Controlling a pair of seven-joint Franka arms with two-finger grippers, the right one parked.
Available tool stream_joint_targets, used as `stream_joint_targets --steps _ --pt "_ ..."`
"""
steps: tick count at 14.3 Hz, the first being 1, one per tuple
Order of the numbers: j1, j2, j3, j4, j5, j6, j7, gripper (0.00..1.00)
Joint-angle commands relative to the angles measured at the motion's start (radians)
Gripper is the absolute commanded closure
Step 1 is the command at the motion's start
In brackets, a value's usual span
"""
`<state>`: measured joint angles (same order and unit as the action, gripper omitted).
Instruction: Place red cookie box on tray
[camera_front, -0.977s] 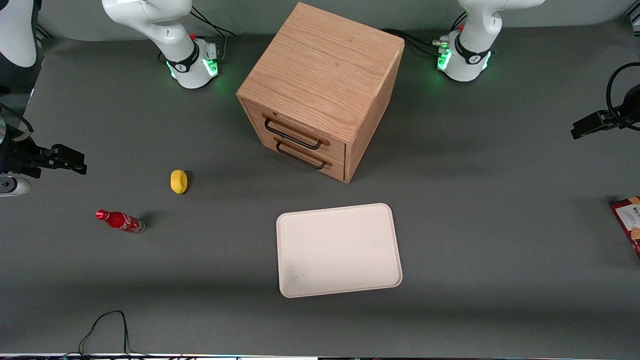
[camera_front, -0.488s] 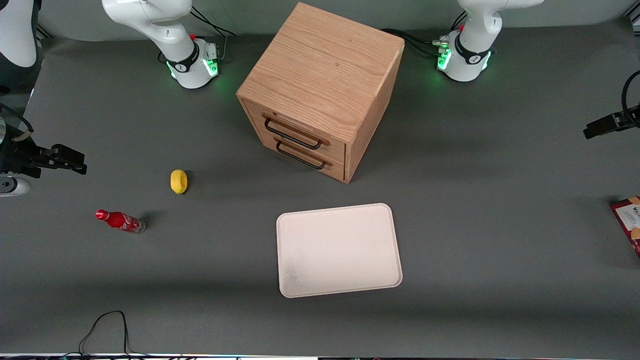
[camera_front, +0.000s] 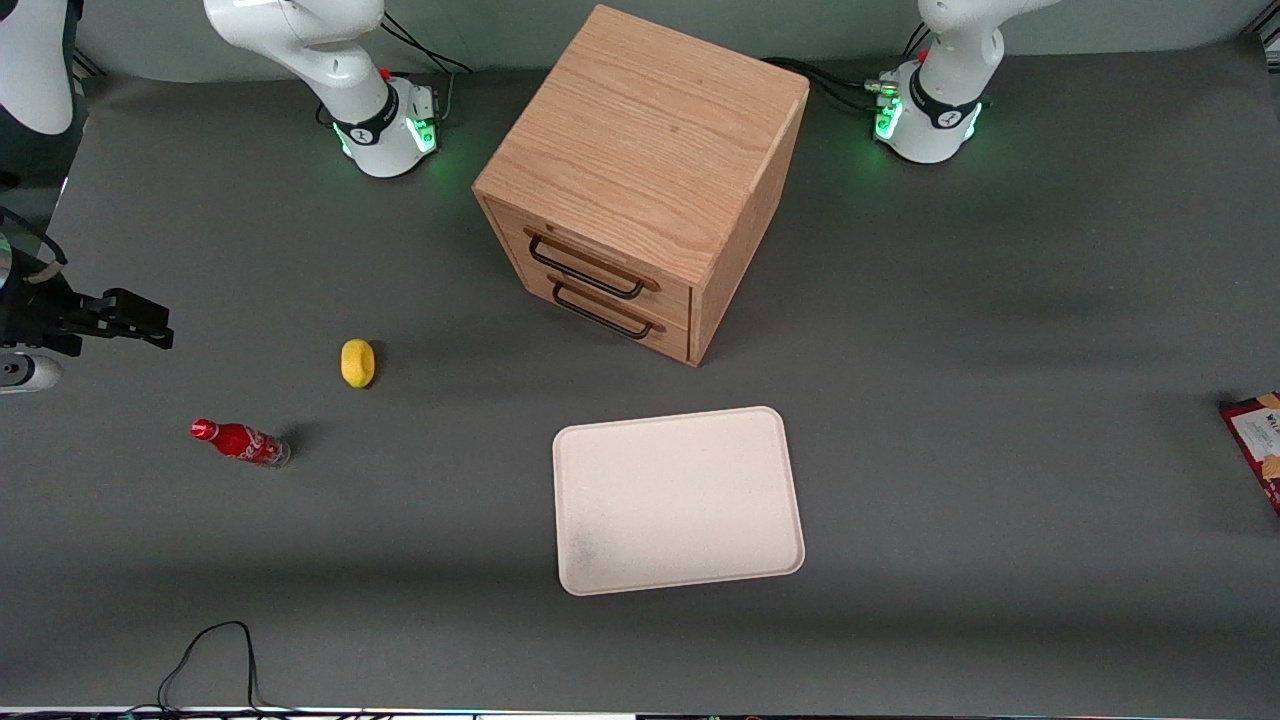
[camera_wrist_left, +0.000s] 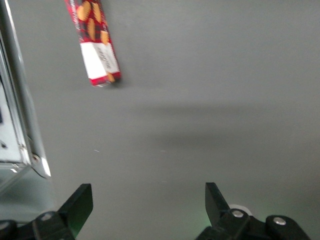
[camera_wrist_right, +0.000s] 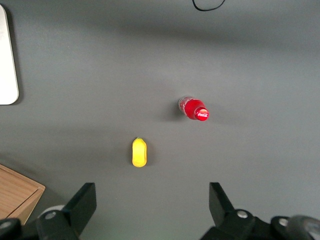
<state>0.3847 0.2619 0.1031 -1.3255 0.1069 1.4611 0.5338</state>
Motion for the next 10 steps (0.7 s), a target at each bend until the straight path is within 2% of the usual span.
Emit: stream_joint_targets --steps 1,3,4,8,10 --pt "0.090 0.182 -0.011 0.248 0.017 -0.006 0.254 0.00" --pt "0.140 0.305 -0.013 0.403 0.017 0.004 0.401 0.00" --pt "0.154 0.336 -0.014 0.437 0.014 0.010 0.408 0.00" --pt "0.164 0.358 -0.014 0.431 0.002 0.048 0.370 0.00" --pt "0.164 0.382 -0.020 0.430 -0.007 0.073 0.281 0.00"
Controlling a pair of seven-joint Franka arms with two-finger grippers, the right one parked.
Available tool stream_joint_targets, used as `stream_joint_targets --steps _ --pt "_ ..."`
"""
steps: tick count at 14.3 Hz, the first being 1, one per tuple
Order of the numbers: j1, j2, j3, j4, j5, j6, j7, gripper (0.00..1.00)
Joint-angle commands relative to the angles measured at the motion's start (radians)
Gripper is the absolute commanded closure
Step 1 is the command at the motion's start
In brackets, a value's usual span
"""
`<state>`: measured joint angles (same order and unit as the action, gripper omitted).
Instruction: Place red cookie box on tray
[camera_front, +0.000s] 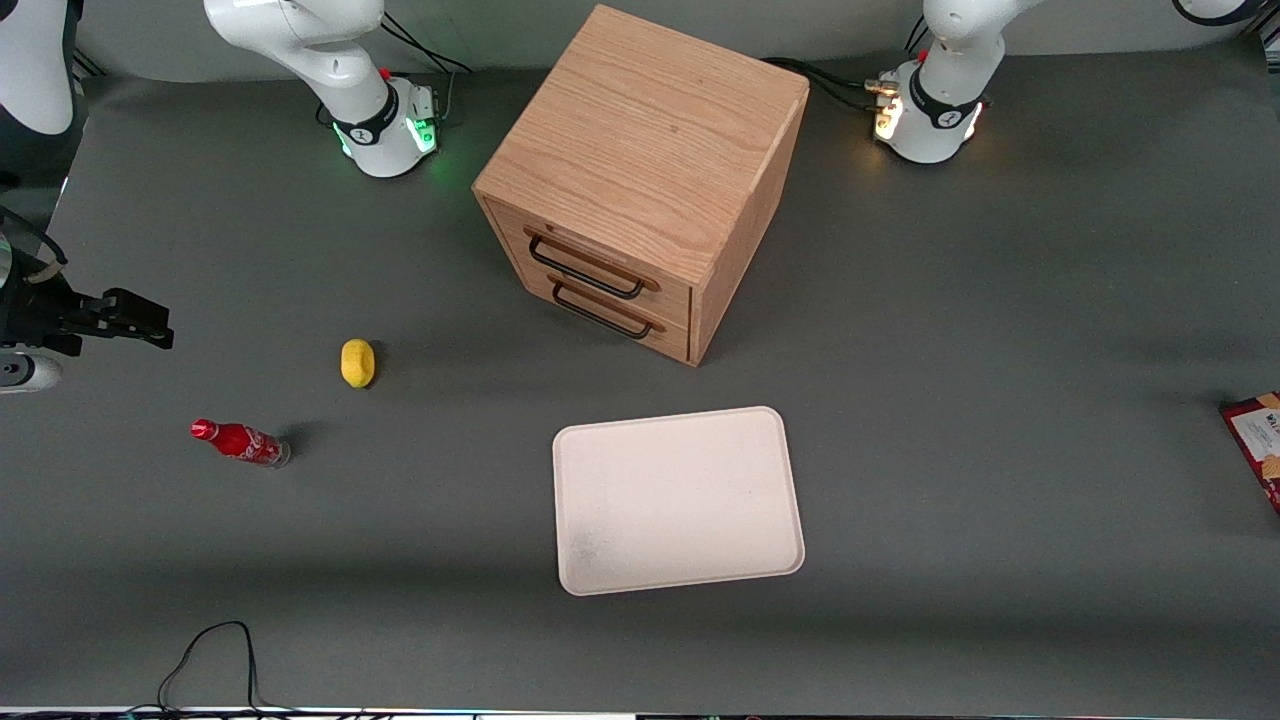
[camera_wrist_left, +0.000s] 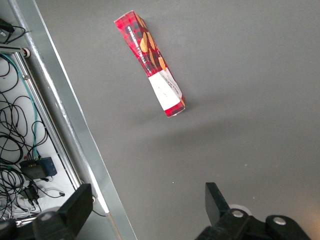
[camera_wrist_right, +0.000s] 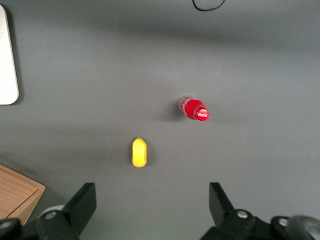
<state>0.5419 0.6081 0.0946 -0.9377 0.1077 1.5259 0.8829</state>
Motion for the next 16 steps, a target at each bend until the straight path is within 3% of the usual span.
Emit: stream_joint_targets --steps 1,6,16 --pt "0.006 0.056 -0.010 0.042 -0.023 0.019 -0.137 0.00" --pt "-0.019 0.172 -0.024 0.034 -0.028 0.129 -0.409 0.00" --pt "0.001 0.297 -0.035 -0.067 -0.052 0.362 -0.472 0.01"
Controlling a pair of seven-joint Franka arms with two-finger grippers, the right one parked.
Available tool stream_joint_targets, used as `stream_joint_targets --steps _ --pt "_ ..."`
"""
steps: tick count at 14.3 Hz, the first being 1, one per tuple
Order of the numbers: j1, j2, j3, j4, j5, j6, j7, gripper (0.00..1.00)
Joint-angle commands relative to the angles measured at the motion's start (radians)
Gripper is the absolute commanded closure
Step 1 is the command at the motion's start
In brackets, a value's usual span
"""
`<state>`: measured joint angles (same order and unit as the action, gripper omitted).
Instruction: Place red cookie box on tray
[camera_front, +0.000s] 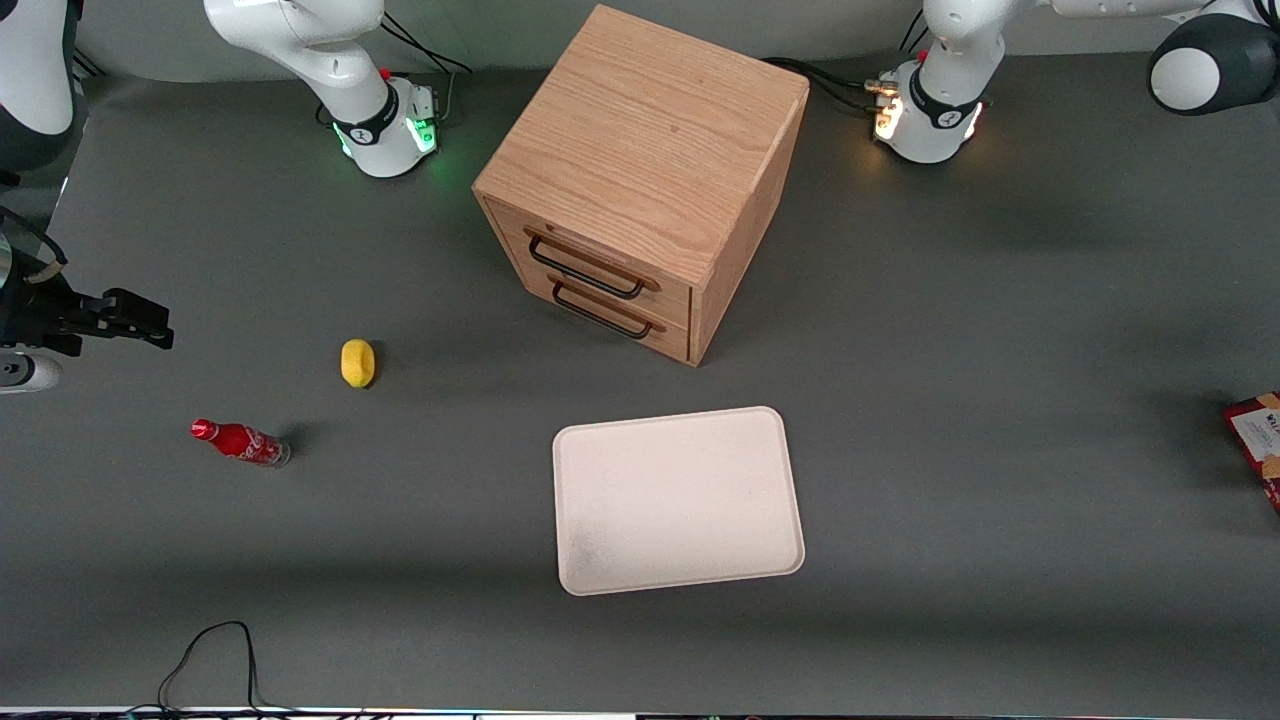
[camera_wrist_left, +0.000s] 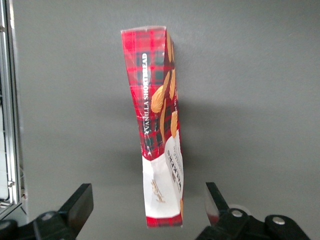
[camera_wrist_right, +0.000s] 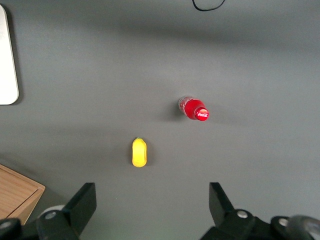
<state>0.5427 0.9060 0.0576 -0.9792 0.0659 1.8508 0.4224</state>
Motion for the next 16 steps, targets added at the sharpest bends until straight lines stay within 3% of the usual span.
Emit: stream_joint_targets --steps 1,11,13,14,15,16 --pt "0.002 0.013 0.001 -0.026 -0.011 0.056 -0.007 0.01" --pt "0.002 0.071 -0.010 -0.026 -0.015 0.159 -0.001 0.02" --pt "0.002 0.071 -0.010 -0.027 -0.015 0.163 0.002 0.06" --pt "0.002 0.071 -0.010 -0.027 -0.015 0.165 0.018 0.19" --pt "0.002 0.071 -0.010 -0.027 -0.015 0.165 0.063 0.69" --pt "-0.001 0.071 -0.010 -0.027 -0.015 0.163 0.090 1.00"
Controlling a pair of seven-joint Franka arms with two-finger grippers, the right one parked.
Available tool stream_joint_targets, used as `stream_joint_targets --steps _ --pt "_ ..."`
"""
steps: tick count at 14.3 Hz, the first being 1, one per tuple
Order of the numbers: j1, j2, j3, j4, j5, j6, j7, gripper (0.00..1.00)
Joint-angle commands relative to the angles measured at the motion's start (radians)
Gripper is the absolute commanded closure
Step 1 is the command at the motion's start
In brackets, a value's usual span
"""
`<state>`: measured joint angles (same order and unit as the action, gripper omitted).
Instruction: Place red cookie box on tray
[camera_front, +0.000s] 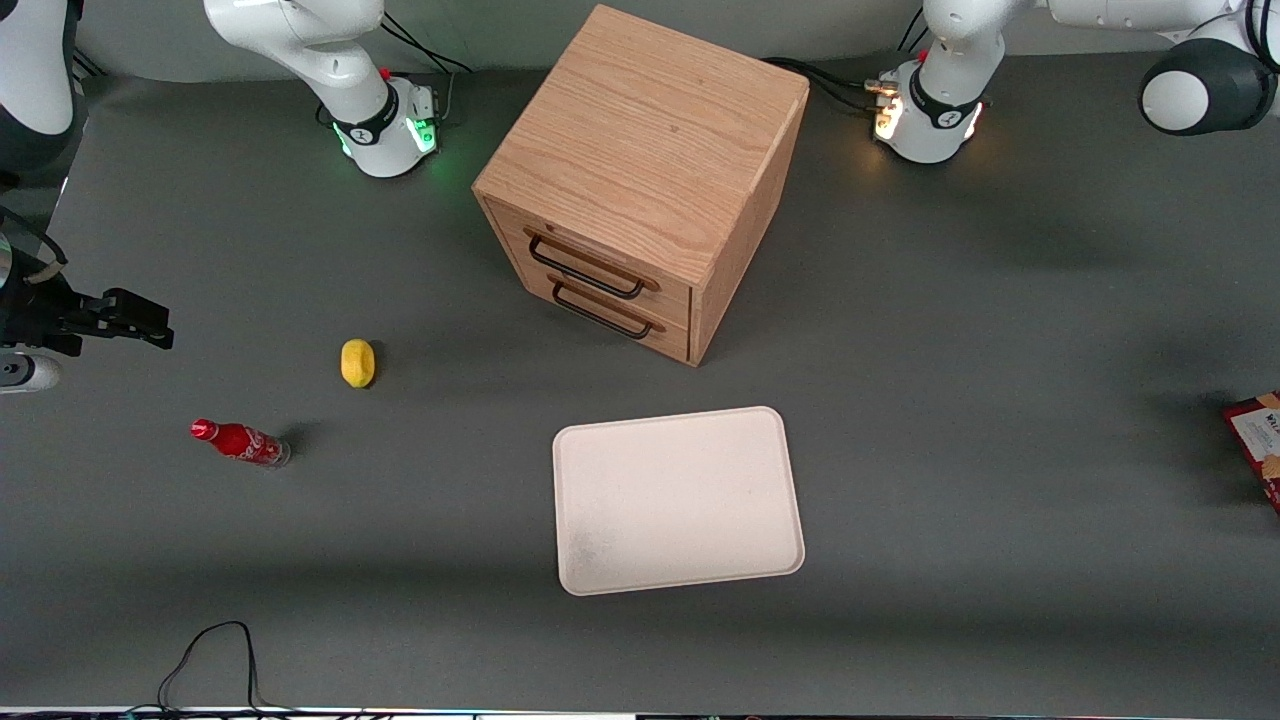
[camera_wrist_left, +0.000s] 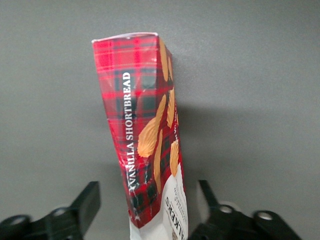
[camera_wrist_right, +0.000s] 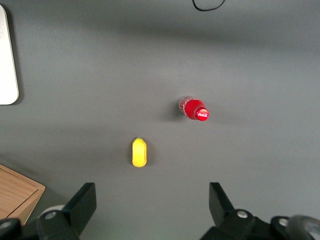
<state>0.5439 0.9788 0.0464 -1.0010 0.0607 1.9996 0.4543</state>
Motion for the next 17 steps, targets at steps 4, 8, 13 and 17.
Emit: stream_joint_targets --steps 4,8,13,17 --pt "-0.001 -0.002 0.001 -0.007 -0.009 0.015 0.070 1.00" --pt "-0.001 -0.002 0.001 -0.007 -0.009 0.013 0.076 1.00" --pt "-0.004 -0.023 0.001 -0.005 -0.001 -0.024 0.076 1.00" --pt "-0.036 -0.130 0.006 -0.001 0.010 -0.218 0.063 1.00"
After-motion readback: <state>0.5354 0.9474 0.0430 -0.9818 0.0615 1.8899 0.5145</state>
